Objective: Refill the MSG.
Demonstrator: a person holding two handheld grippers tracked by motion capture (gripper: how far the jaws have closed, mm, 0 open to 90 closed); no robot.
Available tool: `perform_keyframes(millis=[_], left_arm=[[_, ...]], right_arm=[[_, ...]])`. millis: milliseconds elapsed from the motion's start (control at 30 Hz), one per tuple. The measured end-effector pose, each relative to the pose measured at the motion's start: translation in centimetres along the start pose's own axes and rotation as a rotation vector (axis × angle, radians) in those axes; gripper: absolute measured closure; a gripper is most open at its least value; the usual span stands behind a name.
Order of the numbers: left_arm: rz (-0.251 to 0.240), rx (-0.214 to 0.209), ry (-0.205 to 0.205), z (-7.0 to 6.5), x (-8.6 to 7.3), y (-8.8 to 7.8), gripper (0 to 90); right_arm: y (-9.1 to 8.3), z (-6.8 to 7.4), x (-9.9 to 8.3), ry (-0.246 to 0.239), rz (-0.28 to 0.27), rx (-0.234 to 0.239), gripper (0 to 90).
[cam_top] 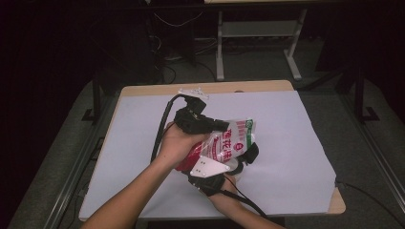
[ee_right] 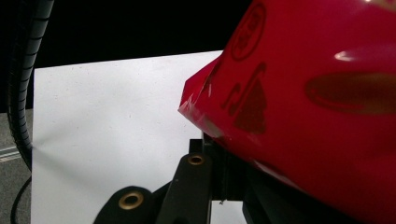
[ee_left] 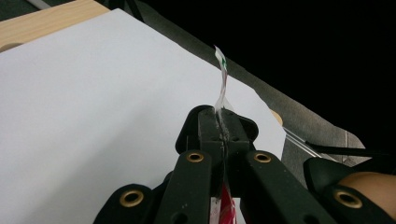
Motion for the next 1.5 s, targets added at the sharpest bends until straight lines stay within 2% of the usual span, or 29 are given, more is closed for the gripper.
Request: perform_keyframes(millis=[1500], left_arm=[[-0.015, -0.007, -0.004, -0.09, 0.18, 0.07, 90.0]], right_arm=[[-0.01, -0.19, 0.17, 0.003, -0.01, 0.001, 89.9]])
Point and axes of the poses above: each handheld gripper's, and its own axes: y roughly forward along the jaws, x roughly out of its top, z roughly to its left, the point moved 1 cm from there along y, roughly forward along the jaws, and after that the axes turned 9 degrees about -x, right-handed, at the moved point
